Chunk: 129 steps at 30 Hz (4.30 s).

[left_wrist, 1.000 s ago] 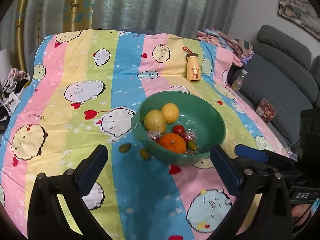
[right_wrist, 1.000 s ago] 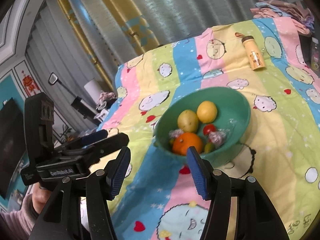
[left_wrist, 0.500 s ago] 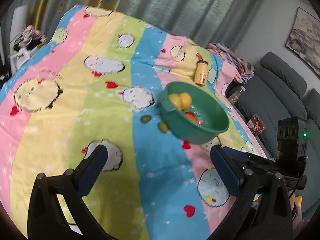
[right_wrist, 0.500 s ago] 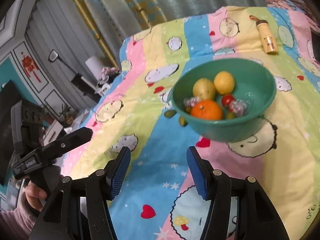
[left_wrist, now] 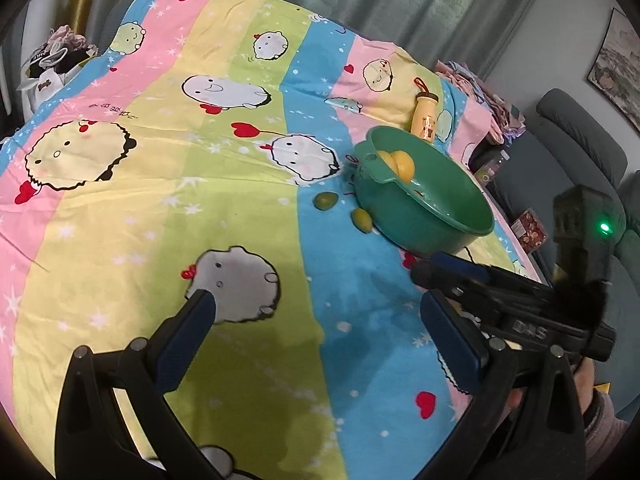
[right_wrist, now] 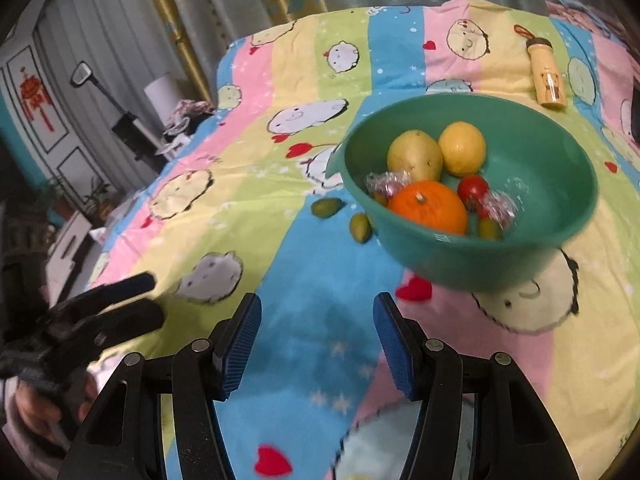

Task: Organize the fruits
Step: 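Move the right tool to another small green fruit and close on it, then grasp the last small green fruit with the left tool while the right tool holds its fruit, then carry both green fruits over the green basin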

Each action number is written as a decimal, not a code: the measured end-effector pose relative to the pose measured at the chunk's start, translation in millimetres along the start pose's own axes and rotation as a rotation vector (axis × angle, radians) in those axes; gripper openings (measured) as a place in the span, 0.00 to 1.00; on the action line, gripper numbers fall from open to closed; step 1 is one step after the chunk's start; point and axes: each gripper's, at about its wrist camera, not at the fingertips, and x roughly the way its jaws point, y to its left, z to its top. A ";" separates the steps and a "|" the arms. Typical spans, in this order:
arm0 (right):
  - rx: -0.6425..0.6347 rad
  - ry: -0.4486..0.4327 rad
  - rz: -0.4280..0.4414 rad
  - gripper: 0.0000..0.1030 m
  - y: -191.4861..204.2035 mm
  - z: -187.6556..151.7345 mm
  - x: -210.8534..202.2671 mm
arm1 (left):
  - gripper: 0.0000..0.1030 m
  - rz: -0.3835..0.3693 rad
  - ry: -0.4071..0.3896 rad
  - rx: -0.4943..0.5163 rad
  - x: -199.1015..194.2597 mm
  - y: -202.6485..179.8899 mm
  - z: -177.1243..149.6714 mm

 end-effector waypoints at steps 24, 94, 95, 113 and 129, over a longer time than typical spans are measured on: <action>0.146 0.004 -0.316 0.42 5.7 35.3 87.9 | 1.00 -0.078 -0.019 0.059 10.5 42.4 33.8; 0.101 -0.070 0.178 0.21 -51.2 -5.7 -26.1 | 0.23 0.157 0.147 0.252 149.2 -35.2 67.4; 0.100 -0.069 0.180 0.21 -50.9 -5.6 -26.0 | 0.23 0.158 0.146 0.251 148.5 -35.1 67.5; 0.079 -0.087 0.201 0.21 -42.3 -6.2 -36.3 | 0.23 0.144 0.109 0.252 96.9 -50.3 60.1; 0.087 -0.157 0.201 0.21 -48.3 -3.3 -61.6 | 0.23 0.107 0.045 0.285 51.3 -82.7 53.7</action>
